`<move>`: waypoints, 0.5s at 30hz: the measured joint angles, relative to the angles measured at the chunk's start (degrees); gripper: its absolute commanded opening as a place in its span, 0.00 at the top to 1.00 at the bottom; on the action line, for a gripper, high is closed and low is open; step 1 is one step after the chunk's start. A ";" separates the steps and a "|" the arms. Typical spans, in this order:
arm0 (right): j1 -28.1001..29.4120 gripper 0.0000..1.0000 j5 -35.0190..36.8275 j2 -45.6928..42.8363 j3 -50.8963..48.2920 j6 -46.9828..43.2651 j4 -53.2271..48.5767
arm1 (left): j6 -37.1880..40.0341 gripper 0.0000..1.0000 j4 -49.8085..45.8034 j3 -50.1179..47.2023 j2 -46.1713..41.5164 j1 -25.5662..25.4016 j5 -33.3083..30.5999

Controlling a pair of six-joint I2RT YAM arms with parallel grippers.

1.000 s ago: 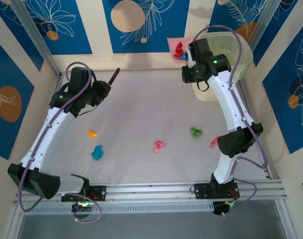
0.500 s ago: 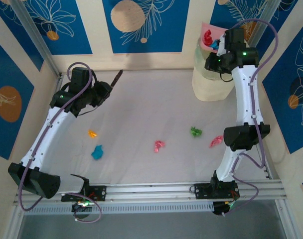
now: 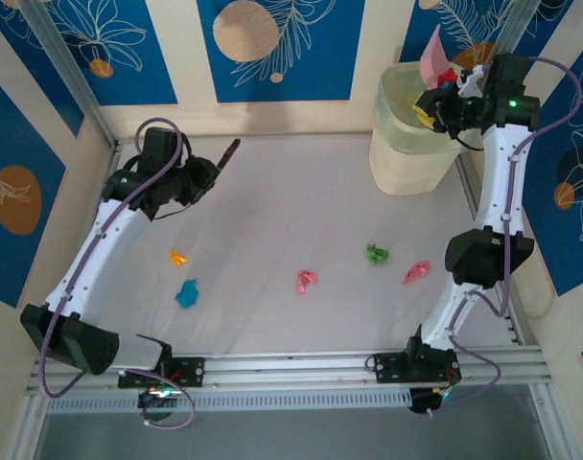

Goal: Sweep away the paper scraps from the table

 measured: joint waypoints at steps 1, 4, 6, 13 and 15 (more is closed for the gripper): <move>-0.48 1.00 -2.25 0.07 -1.51 2.38 1.44 | 0.00 1.00 0.02 0.24 0.24 -0.09 0.09; -1.60 1.00 -8.00 0.72 -4.26 8.22 4.92 | 0.00 1.00 0.02 0.98 0.81 -0.31 0.13; -1.97 1.00 -10.60 1.62 -4.35 11.06 6.62 | 0.00 1.00 0.02 1.07 0.94 -0.35 0.15; -2.73 1.00 -17.18 2.82 -4.33 19.96 12.50 | 0.02 1.00 -0.09 1.20 1.38 -0.35 0.13; -2.82 1.00 -18.67 2.80 -4.33 22.16 14.60 | 0.02 1.00 -0.33 1.86 1.84 -0.35 0.13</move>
